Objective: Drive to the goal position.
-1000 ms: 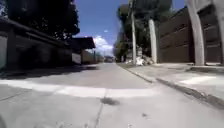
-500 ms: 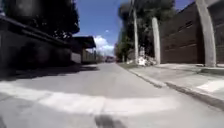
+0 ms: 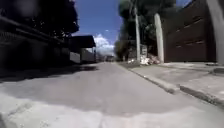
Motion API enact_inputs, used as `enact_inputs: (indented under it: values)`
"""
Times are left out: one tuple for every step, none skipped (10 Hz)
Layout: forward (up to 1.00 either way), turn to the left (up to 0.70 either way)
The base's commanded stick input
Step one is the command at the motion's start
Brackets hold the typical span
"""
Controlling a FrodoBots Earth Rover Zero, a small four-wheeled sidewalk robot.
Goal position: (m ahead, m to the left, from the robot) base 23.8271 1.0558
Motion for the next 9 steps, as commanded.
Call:
enact_inputs:
  values:
    - [1.00,0.00]
    - [1.00,0.00]
    - [1.00,-0.03]
    - [1.00,-0.18]
    - [1.00,-0.17]
    - [1.00,-0.04]
    - [1.00,0.00]
    - [1.00,-0.03]
    - [1.00,-0.15]
